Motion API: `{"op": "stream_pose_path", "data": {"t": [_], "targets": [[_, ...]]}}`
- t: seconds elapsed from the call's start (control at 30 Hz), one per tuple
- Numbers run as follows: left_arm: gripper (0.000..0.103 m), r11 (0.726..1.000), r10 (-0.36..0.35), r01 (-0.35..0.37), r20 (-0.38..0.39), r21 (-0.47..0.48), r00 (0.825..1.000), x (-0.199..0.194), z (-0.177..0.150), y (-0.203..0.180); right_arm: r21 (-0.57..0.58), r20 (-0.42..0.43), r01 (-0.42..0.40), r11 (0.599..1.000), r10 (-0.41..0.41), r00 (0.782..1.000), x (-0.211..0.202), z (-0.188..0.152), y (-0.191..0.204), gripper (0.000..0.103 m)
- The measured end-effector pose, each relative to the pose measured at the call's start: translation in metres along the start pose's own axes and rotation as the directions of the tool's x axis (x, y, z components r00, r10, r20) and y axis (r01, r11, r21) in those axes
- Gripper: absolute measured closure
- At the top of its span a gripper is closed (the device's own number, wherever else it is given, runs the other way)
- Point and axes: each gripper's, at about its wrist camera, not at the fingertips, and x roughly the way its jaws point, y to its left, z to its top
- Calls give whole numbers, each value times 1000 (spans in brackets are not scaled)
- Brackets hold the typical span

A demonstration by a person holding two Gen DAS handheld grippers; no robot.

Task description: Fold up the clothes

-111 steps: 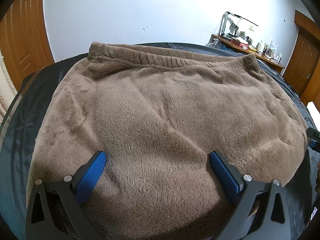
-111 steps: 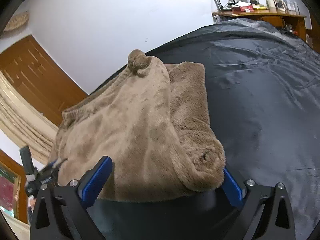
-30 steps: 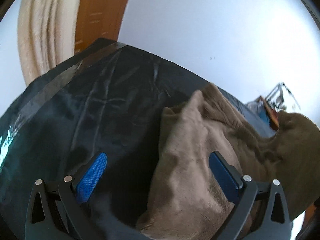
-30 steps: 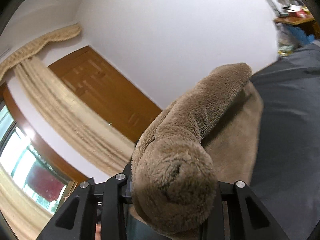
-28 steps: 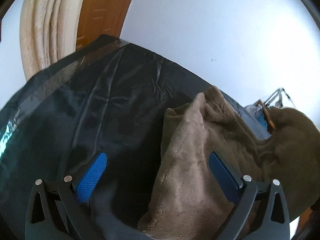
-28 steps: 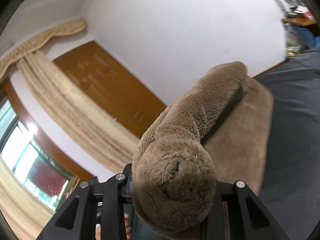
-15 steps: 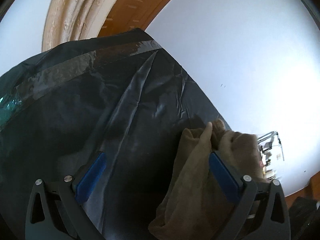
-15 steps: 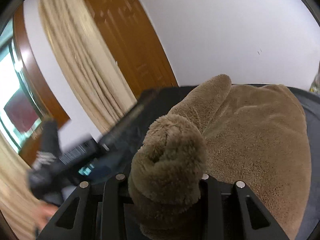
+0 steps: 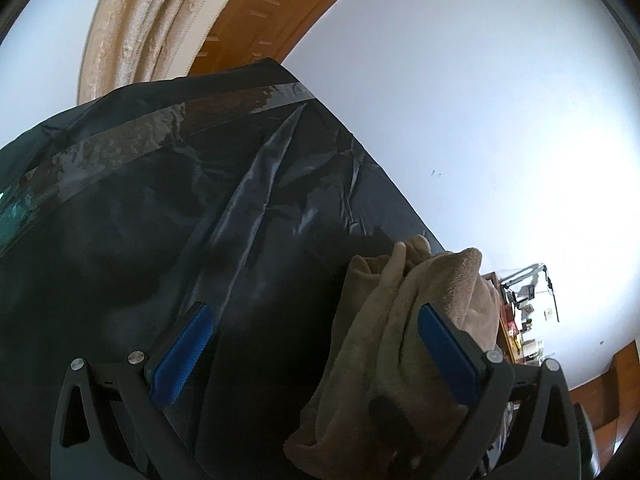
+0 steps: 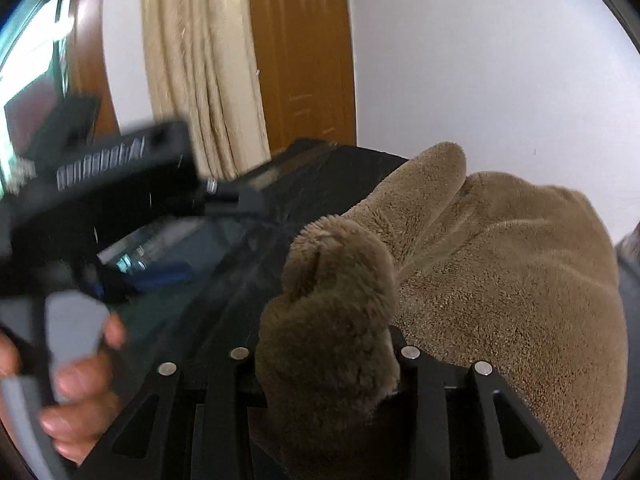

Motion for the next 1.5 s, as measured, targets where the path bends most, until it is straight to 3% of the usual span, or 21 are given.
{"op": "stream_pose_path", "data": {"t": [0.13, 0.4, 0.5, 0.63, 0.73, 0.83, 0.9, 1.0, 1.1, 1.17, 1.2, 1.3, 1.33, 1.4, 1.43, 1.5], "targets": [[1, 1000, 5, -5, -15, -8, 1000, 5, 1, 2, -49, 1, -2, 999, 2, 1000, -6, -5, 4, 38], [1, 1000, -6, 6, -11, -16, 1000, 1, 2, 4, 4, 46, -139, 990, 139, 989, -37, -14, -7, 38], [1, 1000, -20, 20, -20, -13, 1000, 1, 1, 4, 20, 9, -190, 982, 190, 982, -36, -22, -12, 38], [1, 991, -123, 122, 19, 54, 992, -12, -3, -11, -31, -47, -212, 977, 210, 976, -30, -36, -10, 37], [0, 956, -255, 245, 40, 163, 966, -27, -10, -30, -75, -47, -196, 978, 193, 980, -30, -41, -4, 35], [0, 890, -394, 390, -30, 237, 918, -31, -18, -45, -29, -18, -244, 969, 244, 970, -34, -42, -12, 31], [0, 871, -412, 412, -57, 266, 909, -31, -23, -52, 16, 10, -301, 953, 301, 953, -41, -41, -23, 31], [0, 864, -402, 401, -61, 305, 914, -31, -27, -57, 77, 68, -369, 926, 365, 929, -61, -44, -43, 31], [0, 845, -426, 429, -83, 320, 901, -31, -29, -60, 90, 140, -334, 938, 320, 937, -91, -56, -62, 31], [0, 822, -439, 448, -111, 350, 892, -31, -34, -68, 101, 154, -232, 968, 215, 964, -106, -64, -77, 31], [0, 806, -445, 460, -130, 374, 886, -30, -38, -73, 108, 155, -177, 978, 159, 975, -110, -68, -85, 31], [0, 746, -454, 486, -187, 455, 871, -31, -54, -91, 167, 164, -120, 979, 92, 982, -114, -69, -102, 31], [0, 734, -441, 473, -187, 487, 878, -30, -59, -96, 192, 170, -117, 974, 84, 982, -108, -62, -102, 31], [0, 734, -384, 407, -162, 544, 909, -25, -67, -103, 213, 179, -117, 970, 79, 981, -109, -62, -99, 31], [0, 754, -323, 352, -154, 554, 934, -18, -69, -103, 223, 184, -118, 968, 77, 980, -109, -62, -97, 31], [1, 834, -149, 226, -188, 503, 971, 13, -66, -91, 224, 179, -120, 967, 81, 981, -107, -67, -98, 31]]}}
